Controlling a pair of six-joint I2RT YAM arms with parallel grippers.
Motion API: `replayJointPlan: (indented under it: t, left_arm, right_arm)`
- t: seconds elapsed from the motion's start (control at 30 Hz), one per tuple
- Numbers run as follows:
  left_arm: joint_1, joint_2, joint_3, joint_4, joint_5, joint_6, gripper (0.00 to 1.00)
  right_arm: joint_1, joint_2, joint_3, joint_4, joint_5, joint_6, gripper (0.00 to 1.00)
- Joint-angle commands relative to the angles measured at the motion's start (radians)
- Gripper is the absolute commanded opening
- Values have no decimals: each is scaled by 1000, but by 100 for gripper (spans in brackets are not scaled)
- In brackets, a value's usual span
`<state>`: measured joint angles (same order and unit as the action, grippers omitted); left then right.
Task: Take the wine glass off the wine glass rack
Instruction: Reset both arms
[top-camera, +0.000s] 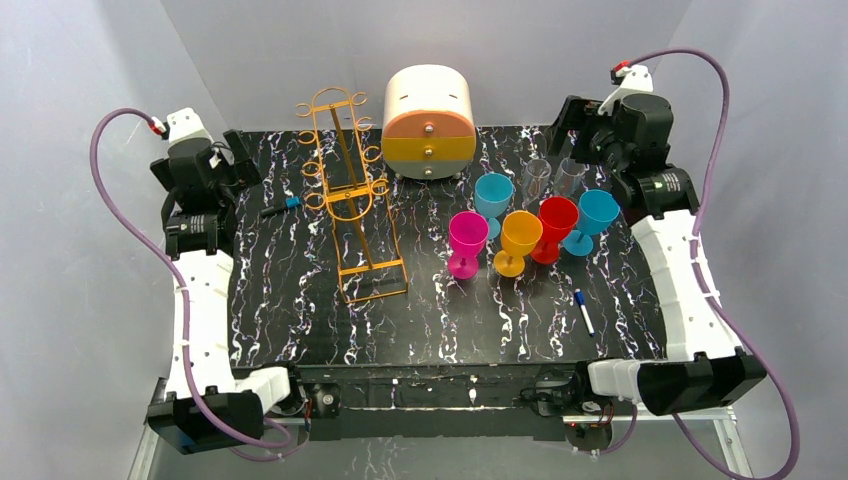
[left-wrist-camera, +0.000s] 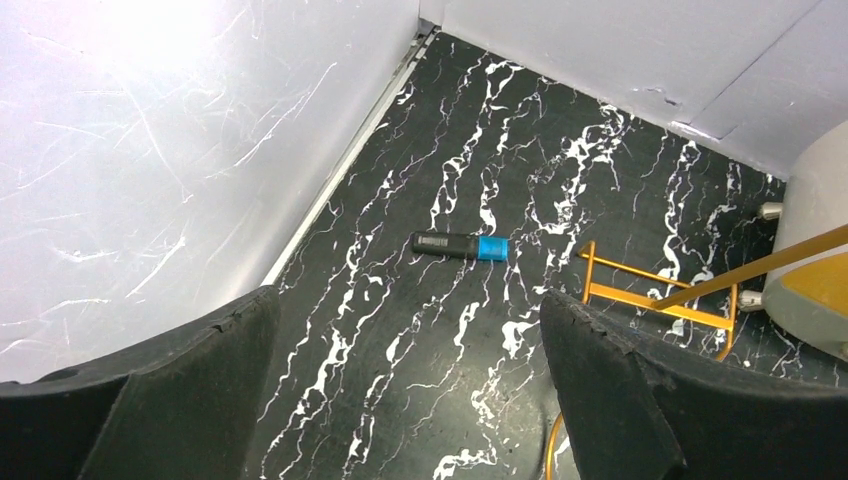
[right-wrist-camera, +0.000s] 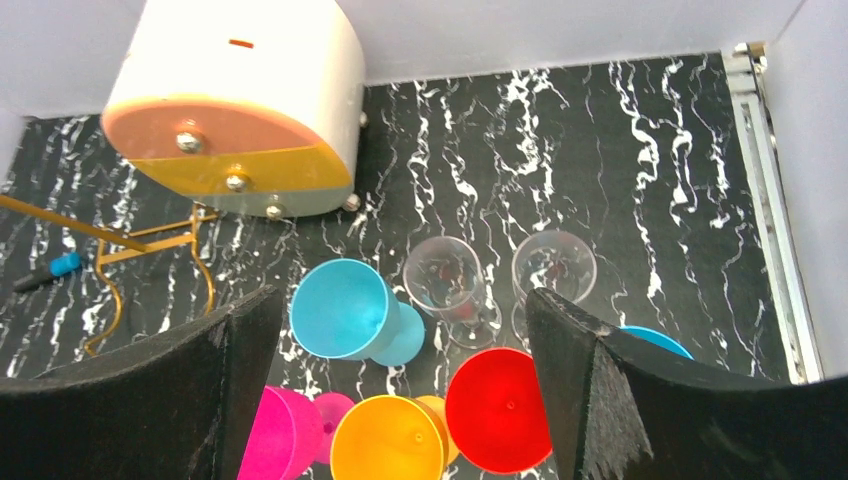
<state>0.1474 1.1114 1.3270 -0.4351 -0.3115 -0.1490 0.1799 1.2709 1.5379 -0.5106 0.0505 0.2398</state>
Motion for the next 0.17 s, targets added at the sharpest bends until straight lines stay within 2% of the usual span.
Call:
replayJointPlan:
  t: [0.0,0.13]
  left_arm:
    - [3,-20,-3,26,-33,-52,98]
    - [3,-11,2,25,-48,-74,98]
  right_arm:
    - [1,-29,1,57,-28,5,99]
    - [1,-39,-1,50,-31,7,99]
